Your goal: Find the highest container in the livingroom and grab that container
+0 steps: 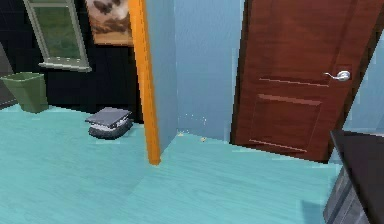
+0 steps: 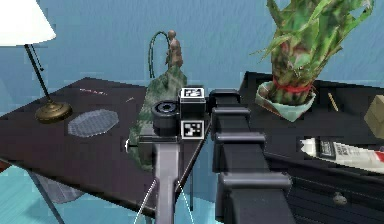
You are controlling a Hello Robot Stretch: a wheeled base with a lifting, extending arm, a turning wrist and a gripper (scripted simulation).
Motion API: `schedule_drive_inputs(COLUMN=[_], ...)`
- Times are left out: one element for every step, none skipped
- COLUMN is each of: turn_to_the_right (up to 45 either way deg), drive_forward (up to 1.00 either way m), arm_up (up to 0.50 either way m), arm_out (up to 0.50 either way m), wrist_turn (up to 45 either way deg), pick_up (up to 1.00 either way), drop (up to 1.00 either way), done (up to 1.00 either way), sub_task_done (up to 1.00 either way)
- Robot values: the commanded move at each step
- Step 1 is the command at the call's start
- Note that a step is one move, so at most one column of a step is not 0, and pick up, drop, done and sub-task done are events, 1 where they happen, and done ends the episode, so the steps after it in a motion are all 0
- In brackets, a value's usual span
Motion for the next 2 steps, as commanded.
schedule_drive_inputs(turn_to_the_right=[0.0,0.0], drive_forward=[0.0,0.0], arm_up=[0.0,0.0], arm_out=[0.0,0.0], wrist_turn=[45.0,45.0], pick_up=[0.0,0.0], drop=[0.0,0.0], done=[0.0,0.0], sub_task_done=[0.0,0.0])
